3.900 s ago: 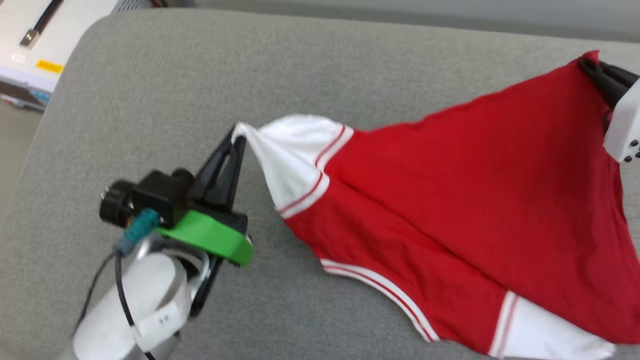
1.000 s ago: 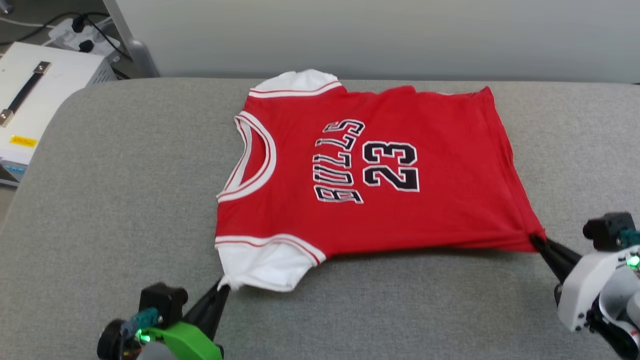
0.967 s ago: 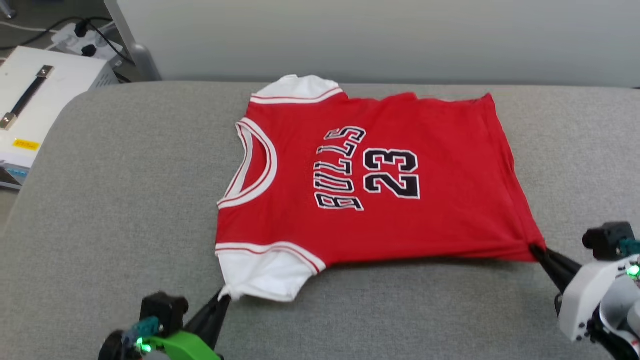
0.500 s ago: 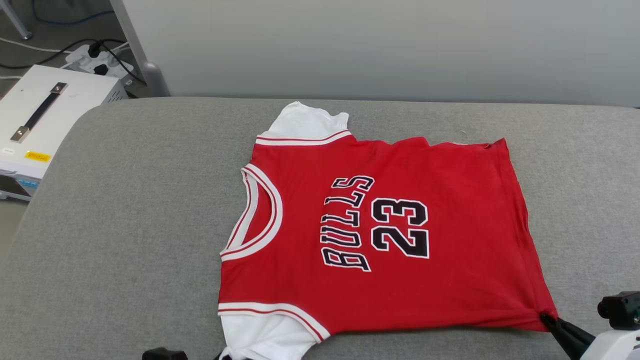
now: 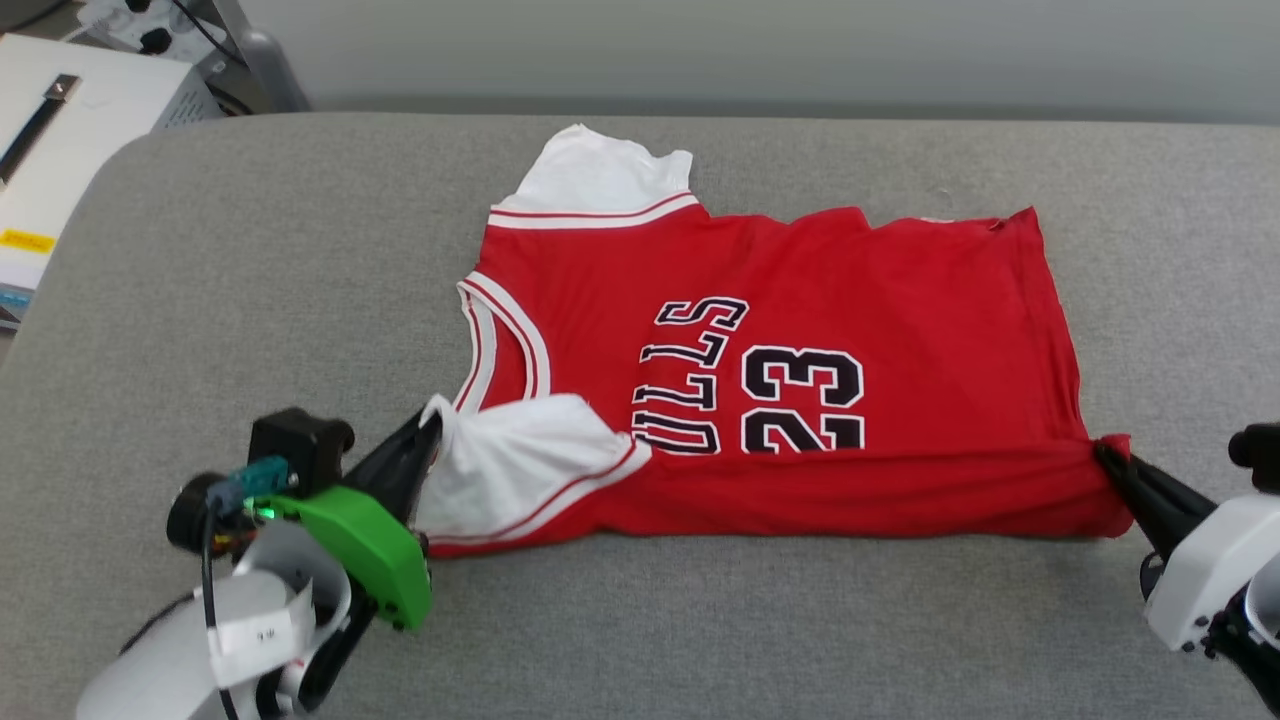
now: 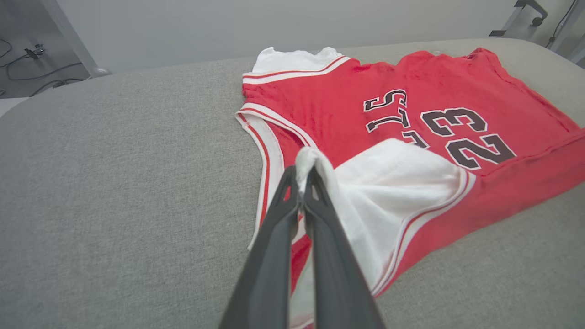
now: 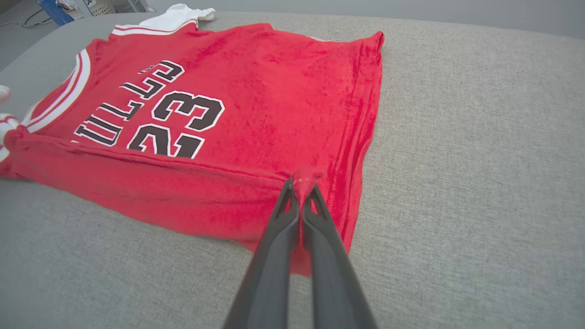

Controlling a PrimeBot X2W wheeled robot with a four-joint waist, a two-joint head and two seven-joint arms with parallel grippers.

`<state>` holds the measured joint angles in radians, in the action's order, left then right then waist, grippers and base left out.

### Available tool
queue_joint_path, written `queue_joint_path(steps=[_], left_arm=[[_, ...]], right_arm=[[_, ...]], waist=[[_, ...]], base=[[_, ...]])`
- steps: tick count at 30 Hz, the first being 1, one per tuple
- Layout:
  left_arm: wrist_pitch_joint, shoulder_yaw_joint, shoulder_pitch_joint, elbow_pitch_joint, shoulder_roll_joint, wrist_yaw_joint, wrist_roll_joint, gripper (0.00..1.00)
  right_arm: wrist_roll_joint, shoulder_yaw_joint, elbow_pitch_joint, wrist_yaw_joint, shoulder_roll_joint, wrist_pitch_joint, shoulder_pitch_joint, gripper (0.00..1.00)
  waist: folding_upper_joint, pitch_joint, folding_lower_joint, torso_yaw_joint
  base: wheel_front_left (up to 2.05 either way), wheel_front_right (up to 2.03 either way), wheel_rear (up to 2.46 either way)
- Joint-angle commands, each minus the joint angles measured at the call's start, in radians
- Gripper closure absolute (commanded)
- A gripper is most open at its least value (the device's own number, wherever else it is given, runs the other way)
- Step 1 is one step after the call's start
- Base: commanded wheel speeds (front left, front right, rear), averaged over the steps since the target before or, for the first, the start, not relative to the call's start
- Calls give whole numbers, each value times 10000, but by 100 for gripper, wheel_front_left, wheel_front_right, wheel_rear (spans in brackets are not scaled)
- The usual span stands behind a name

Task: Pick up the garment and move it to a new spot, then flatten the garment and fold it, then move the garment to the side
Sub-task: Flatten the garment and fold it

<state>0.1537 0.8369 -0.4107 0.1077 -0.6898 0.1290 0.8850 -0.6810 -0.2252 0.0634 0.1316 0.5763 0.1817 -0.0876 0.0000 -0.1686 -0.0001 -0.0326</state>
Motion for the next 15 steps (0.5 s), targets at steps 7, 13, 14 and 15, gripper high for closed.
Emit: queue_joint_path(steps=[7,13,14,15], left_arm=[[-33,-147,-1877,1700,626,-767,-375,100],[226,-142,-2717,3327,1130,-1298,-456,100],[240,-112,-2788,3568,1212,-1382,-458,100],[235,-57,-2856,3877,1317,-1491,-458,100]], right_arm=[[191,133,345,-9,-166,453,-1466,100],[366,-164,1264,-9,-308,580,-2649,100],[386,-243,1433,-9,-331,615,-2761,100],[400,-350,1612,-9,-353,628,-2876,100]], waist=[[0,-1508,1,170],[0,-2213,1,250],[0,-2273,1,252],[0,-2340,1,246]], base=[[0,0,0],[0,0,0],[0,0,0],[0,0,0]])
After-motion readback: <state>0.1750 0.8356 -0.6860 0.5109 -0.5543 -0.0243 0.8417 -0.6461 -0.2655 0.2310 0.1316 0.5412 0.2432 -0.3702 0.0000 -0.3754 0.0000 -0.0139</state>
